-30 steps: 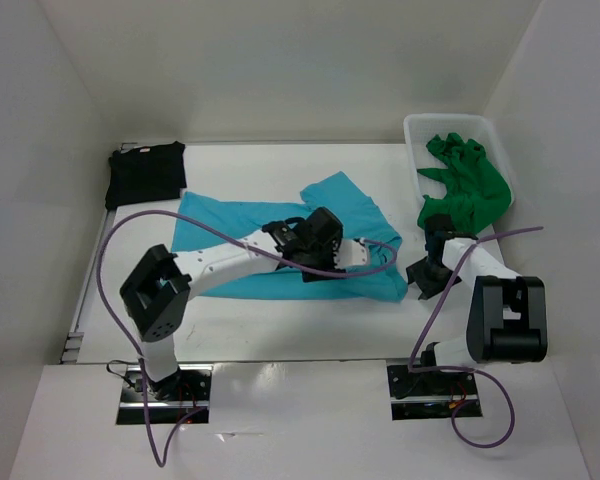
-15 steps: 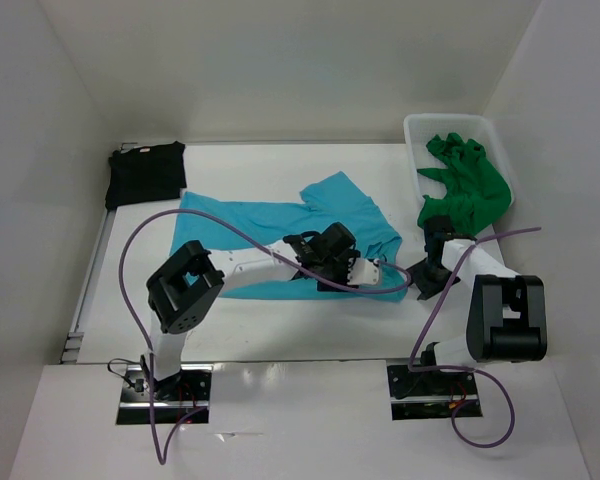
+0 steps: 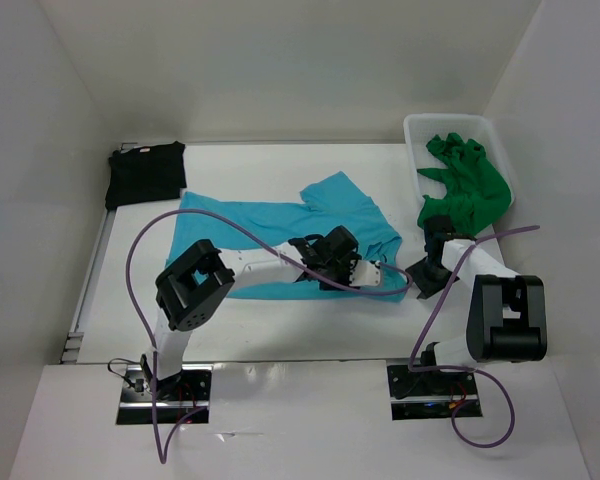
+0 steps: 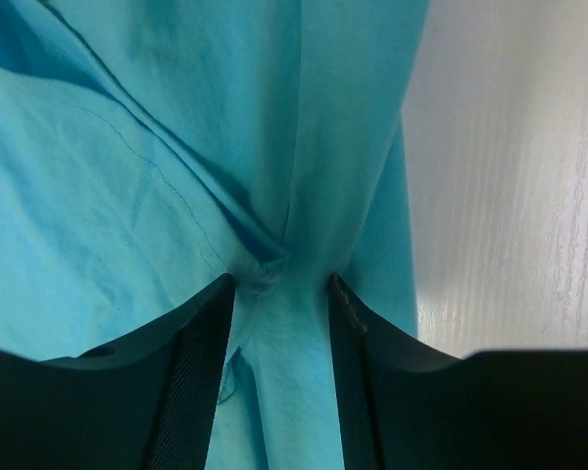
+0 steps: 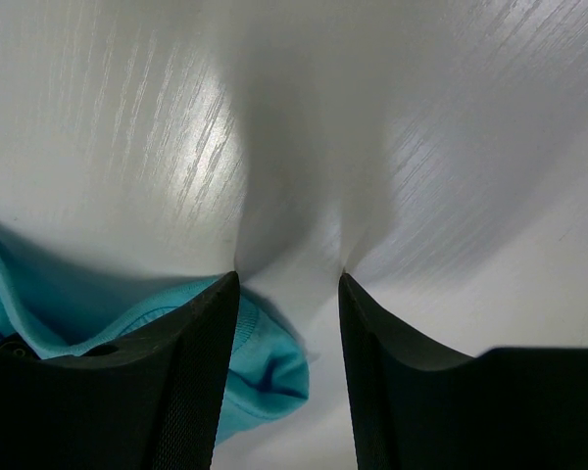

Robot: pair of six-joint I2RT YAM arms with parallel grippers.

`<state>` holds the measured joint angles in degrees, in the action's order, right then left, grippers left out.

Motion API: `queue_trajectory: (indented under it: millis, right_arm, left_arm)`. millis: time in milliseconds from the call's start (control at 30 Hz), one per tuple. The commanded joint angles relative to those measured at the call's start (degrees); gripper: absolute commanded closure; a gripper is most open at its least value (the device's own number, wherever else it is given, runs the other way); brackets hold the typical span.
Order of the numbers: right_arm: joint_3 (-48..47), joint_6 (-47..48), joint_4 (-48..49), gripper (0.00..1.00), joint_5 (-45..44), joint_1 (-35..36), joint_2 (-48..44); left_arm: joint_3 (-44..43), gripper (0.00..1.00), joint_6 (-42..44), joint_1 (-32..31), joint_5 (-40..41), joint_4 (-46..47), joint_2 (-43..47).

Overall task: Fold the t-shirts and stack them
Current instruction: Fold the flattened tshirt in 1/3 of the way

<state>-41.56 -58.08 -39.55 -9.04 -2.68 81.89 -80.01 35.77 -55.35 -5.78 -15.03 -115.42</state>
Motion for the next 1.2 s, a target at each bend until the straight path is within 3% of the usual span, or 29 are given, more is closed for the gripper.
queue_trajectory:
  millis: [0, 233, 767, 900, 1000, 1067, 1167]
  right_arm:
    - [1.39, 0.16, 3.43, 0.50, -0.28, -0.22, 0.29]
    - [1.39, 0.69, 3.95, 0.52, -0.28, -0.22, 0.29]
    - [1.39, 1.22, 3.95, 0.53, -0.28, -0.22, 0.82]
    - [1.39, 1.22, 3.95, 0.53, -0.28, -0.22, 0.82]
    - [1.39, 1.22, 3.95, 0.53, 0.25, -0.22, 0.82]
    - [1.39, 1.22, 4.48, 0.53, 0.25, -0.22, 0.82]
    - [1.39, 1.22, 4.48, 0.53, 0.25, -0.22, 0.82]
  left_arm:
    - [-2.70, 0.49, -0.26, -0.19, -1.24, 0.26, -0.78]
    - [-7.26, 0.50, -0.88, 0.95, -3.36, -3.08, -0.78]
    - [-3.14, 0.50, 2.29, 0.95, -4.15, -1.41, -2.36]
    - [-3.93, 0.56, 2.29, 0.95, -2.93, -0.80, -3.76]
    - [-4.98, 0.68, 1.77, 0.95, -2.39, -0.79, -3.76]
    - [-5.77, 0.84, 0.36, 1.47, -2.39, -1.40, -3.76]
    - [-6.48, 0.88, -0.17, 1.48, -2.92, -1.94, -3.76]
